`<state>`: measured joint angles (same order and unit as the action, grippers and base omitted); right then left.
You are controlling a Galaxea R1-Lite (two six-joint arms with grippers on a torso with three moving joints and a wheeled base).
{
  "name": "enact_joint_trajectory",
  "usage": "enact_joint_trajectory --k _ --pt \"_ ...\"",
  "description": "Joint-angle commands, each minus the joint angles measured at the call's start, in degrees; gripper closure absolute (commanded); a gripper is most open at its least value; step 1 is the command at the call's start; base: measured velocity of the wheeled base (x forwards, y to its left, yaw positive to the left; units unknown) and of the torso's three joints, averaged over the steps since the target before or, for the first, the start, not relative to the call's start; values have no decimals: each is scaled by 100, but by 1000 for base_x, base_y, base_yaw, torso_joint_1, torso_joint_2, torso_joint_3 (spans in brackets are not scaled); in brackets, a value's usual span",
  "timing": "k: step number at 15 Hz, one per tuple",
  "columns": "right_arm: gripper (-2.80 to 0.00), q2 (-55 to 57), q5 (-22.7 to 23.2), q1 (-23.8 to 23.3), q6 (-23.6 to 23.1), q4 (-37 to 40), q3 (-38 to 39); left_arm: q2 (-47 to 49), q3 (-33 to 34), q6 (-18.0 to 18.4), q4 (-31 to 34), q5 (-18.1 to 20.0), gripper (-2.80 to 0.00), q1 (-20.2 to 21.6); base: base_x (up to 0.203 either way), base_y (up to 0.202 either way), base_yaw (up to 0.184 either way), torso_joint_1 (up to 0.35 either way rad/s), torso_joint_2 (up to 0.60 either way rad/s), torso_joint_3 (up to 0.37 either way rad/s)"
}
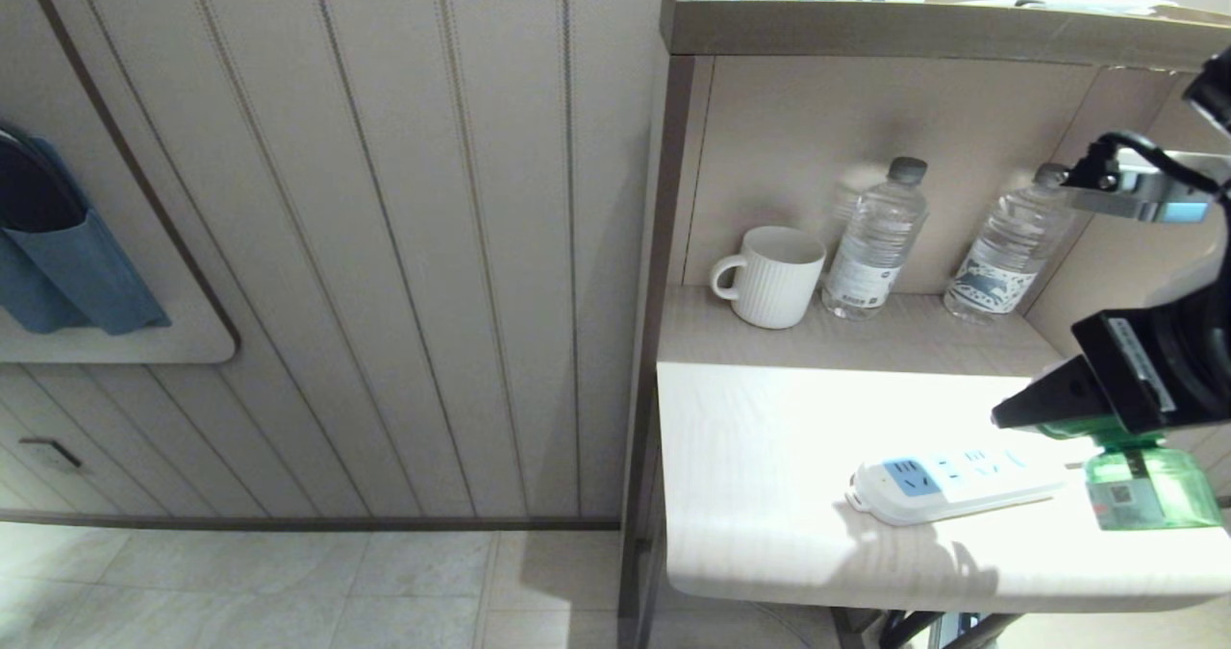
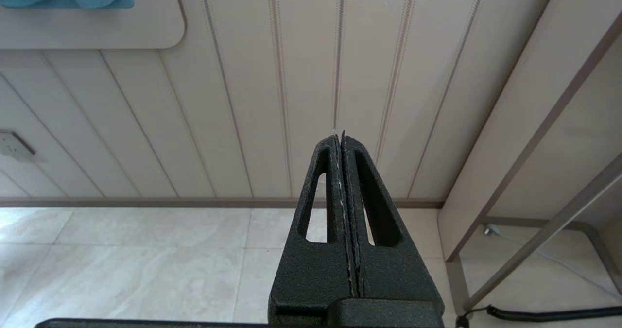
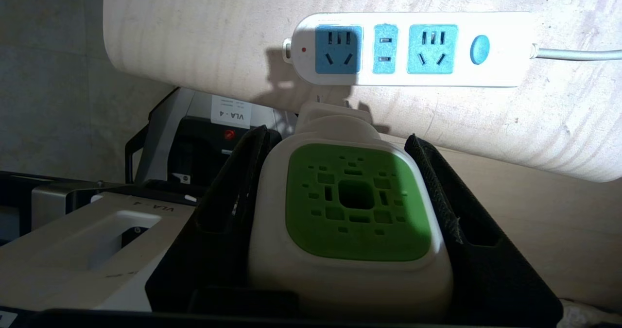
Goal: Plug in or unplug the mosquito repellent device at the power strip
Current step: Insert the plug into the socket
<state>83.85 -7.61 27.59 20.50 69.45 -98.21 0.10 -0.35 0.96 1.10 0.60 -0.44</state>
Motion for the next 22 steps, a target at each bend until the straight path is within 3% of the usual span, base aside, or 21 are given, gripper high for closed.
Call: enact_joint_trajectory --k 1,22 --pt "0 -42 -3 1 15 42 -5 8 0 0 4 2 0 0 0 0 0 0 0 0" --pt "0 202 -9 -254 -266 41 56 8 0 9 19 3 0 0 0 0 0 0 0 0"
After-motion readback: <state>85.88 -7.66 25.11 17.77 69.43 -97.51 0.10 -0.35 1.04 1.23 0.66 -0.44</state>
